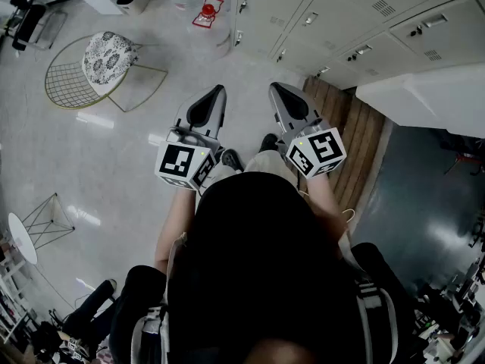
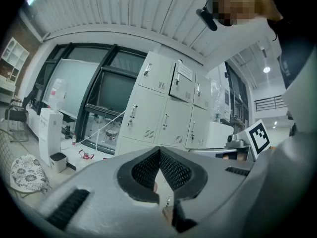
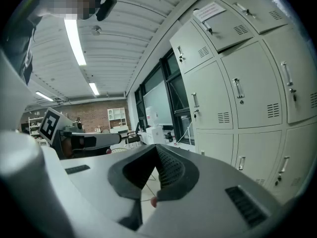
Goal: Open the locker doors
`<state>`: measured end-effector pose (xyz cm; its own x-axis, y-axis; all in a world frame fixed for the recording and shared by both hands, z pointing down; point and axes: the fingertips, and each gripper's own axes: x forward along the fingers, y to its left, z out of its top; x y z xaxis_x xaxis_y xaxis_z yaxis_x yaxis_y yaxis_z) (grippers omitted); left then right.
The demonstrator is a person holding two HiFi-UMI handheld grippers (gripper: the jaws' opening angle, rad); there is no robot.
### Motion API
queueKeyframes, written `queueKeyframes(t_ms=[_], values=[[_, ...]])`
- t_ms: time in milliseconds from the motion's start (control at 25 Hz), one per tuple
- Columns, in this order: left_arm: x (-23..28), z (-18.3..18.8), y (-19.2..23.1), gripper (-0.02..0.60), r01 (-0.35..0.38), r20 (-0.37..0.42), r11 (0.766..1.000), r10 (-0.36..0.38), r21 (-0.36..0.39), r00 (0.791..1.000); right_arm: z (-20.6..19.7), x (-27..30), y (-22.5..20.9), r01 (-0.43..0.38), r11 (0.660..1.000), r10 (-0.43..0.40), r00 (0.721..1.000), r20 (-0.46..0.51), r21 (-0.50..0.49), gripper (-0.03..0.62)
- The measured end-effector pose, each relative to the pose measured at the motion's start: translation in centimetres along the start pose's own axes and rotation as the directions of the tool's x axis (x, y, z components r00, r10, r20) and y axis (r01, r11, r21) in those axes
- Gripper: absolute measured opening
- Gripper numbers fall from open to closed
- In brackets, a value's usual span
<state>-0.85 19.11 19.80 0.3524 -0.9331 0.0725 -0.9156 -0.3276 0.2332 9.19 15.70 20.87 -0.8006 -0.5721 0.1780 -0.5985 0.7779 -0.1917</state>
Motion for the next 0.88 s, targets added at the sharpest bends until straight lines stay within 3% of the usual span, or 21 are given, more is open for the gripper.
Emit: queueKeyframes(t_ms=[600, 880], values=[[0.3, -0.6, 0.9, 0.015, 0.019, -0.016, 1.0, -0.019, -0.016, 1.0, -0.6, 0.9, 0.4, 0.015, 1.0, -0.015, 1.0, 0.006, 0.003, 0.003], [2.0, -2.3, 2.0, 0.015, -0.013, -0.047, 0.999, 0.011, -0.047, 0.999, -1.7, 2.1, -0.9, -0.011, 1.0, 0.011, 1.0, -0.022, -0.007, 0.005]])
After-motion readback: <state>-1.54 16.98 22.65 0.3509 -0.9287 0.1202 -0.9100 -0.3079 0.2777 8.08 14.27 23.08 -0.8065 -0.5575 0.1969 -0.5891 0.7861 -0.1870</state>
